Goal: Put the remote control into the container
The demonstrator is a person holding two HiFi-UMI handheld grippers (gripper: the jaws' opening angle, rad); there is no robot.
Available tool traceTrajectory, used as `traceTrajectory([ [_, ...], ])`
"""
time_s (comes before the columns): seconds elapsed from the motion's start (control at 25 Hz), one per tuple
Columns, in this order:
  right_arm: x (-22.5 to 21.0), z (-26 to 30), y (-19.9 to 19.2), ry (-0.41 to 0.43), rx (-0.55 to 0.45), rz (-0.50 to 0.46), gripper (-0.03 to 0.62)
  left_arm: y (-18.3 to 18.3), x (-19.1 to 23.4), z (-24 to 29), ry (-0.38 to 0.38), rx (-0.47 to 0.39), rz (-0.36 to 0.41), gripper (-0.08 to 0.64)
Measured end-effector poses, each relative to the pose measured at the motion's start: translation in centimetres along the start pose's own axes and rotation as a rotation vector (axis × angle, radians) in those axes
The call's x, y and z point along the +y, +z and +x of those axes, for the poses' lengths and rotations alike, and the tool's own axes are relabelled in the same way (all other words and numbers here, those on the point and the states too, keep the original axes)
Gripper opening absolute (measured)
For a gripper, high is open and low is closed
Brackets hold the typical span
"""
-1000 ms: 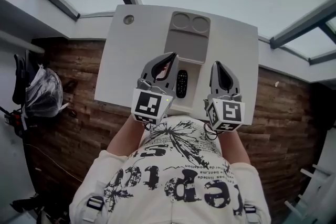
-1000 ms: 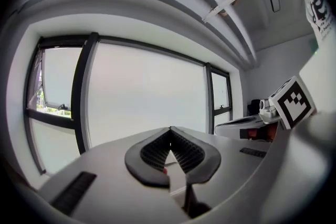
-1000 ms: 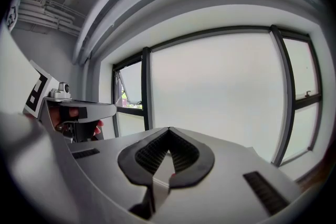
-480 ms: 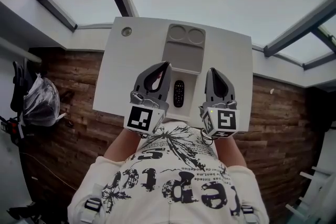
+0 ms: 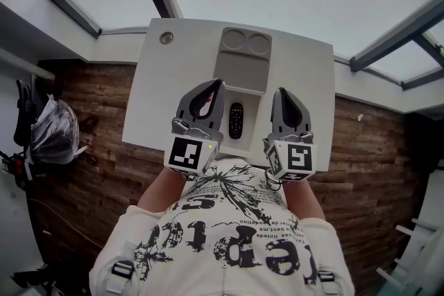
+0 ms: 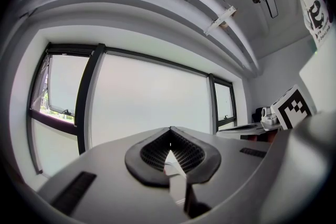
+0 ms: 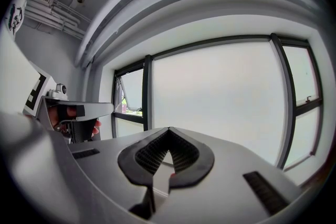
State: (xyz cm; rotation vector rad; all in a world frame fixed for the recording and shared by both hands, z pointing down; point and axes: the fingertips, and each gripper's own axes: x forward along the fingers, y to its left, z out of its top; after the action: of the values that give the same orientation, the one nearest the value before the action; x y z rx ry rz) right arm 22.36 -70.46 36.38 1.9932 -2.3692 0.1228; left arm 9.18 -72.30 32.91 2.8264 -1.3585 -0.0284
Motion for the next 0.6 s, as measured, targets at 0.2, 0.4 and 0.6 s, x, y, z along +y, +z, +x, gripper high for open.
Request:
traceTrajectory([
  [0.2,-0.22,-0.05,-0.08,-0.004,0.000,0.008,0.002,-0.26,0.02,0.17,0.010,0.019,0.017,0.009],
  [0.4,-0.39,-0.01,-0.30,0.000,0.010,0.012,0.002,-0.58,0.00,0.26,0.007,0.031,0.012,0.009],
  [0.6,-0.62,-0.23,-0.51,-0.001,0.014,0.013,0.002,-0.92,0.06,0.08,0.012,0.025,-0.021,0.009],
])
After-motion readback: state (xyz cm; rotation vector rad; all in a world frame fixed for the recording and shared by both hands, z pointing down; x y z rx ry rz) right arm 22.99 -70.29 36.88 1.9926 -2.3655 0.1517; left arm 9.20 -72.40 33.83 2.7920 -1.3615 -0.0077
